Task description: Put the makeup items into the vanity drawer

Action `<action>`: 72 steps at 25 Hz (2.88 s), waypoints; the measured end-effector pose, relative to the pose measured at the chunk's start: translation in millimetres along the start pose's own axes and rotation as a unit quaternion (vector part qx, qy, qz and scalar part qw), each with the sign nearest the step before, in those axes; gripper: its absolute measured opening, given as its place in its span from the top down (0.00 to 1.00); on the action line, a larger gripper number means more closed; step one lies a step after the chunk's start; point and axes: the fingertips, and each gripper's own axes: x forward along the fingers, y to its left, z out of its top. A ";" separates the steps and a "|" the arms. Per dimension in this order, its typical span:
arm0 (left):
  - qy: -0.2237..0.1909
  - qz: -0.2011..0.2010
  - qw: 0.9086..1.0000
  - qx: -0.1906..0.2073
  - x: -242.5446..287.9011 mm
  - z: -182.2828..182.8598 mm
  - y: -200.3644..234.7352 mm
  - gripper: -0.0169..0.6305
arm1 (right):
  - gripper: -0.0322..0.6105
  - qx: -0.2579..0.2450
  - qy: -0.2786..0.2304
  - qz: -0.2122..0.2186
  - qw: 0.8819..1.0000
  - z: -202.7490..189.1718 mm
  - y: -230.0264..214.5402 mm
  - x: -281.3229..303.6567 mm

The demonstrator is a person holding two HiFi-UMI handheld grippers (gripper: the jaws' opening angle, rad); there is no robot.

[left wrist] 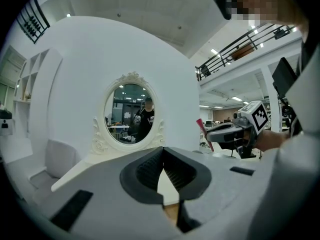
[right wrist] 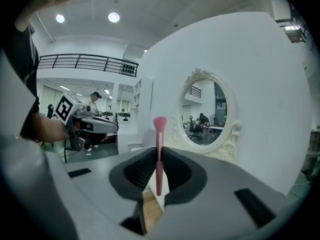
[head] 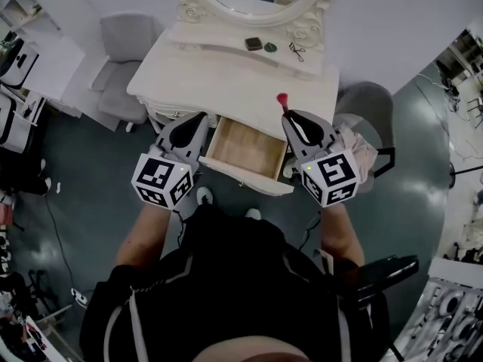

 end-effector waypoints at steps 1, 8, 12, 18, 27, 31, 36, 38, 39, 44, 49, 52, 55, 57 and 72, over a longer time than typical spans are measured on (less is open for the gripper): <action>0.001 -0.002 1.000 -0.003 4.0 -1.8 5.9 0.97 | 0.87 -0.006 0.005 0.001 1.000 -2.5 -0.2 7.1; 0.018 -0.027 0.999 0.004 27.5 -24.6 55.7 0.97 | 0.87 -0.017 0.048 0.001 0.999 -31.7 7.0 67.1; 0.034 -0.031 0.999 0.008 38.3 -45.2 78.7 0.97 | 0.87 -0.021 0.074 0.016 0.997 -59.2 17.5 94.6; 0.061 -0.034 0.997 -0.017 44.9 -80.5 101.9 0.97 | 0.87 -0.031 0.121 0.036 0.992 -106.7 26.5 130.3; 0.111 -0.027 0.991 -0.065 40.5 -147.1 99.4 0.97 | 0.87 -0.055 0.199 0.094 0.974 -212.0 46.7 164.9; 0.129 -0.009 0.989 -0.072 35.1 -164.6 105.8 0.97 | 0.87 -0.063 0.233 0.117 0.963 -253.1 58.3 171.9; 0.136 0.014 0.986 -0.100 36.5 -172.6 109.1 0.97 | 0.87 -0.079 0.268 0.149 0.949 -301.3 72.4 179.6; 0.139 0.007 0.986 -0.092 36.1 -176.8 104.3 0.97 | 0.87 -0.082 0.278 0.159 0.944 -318.1 76.9 183.5; 0.141 0.006 0.986 -0.089 36.2 -180.0 103.9 0.97 | 0.87 -0.085 0.285 0.164 0.941 -326.9 78.2 186.3; 0.149 0.016 0.984 -0.093 24.2 -194.1 108.1 0.97 | 0.87 -0.104 0.322 0.202 0.919 -375.7 92.2 200.8; 0.160 0.044 0.982 -0.091 7.4 -205.9 116.8 0.97 | 0.87 -0.109 0.357 0.216 0.902 -417.0 96.7 211.1; 0.161 0.055 0.981 -0.094 -1.1 -209.5 119.5 0.97 | 0.87 -0.108 0.378 0.219 0.893 -434.2 94.3 217.4; 0.158 0.035 0.984 -0.071 -10.7 -205.5 112.1 0.97 | 0.87 -0.118 0.396 0.220 0.883 -450.7 93.3 221.8; 0.157 0.035 0.985 -0.069 -16.4 -204.1 112.0 0.97 | 0.87 -0.119 0.406 0.219 0.879 -459.1 92.3 223.5; 0.155 0.100 0.978 -0.100 -33.5 -203.8 148.1 0.97 | 0.87 -0.111 0.422 0.232 0.870 -476.9 97.6 226.2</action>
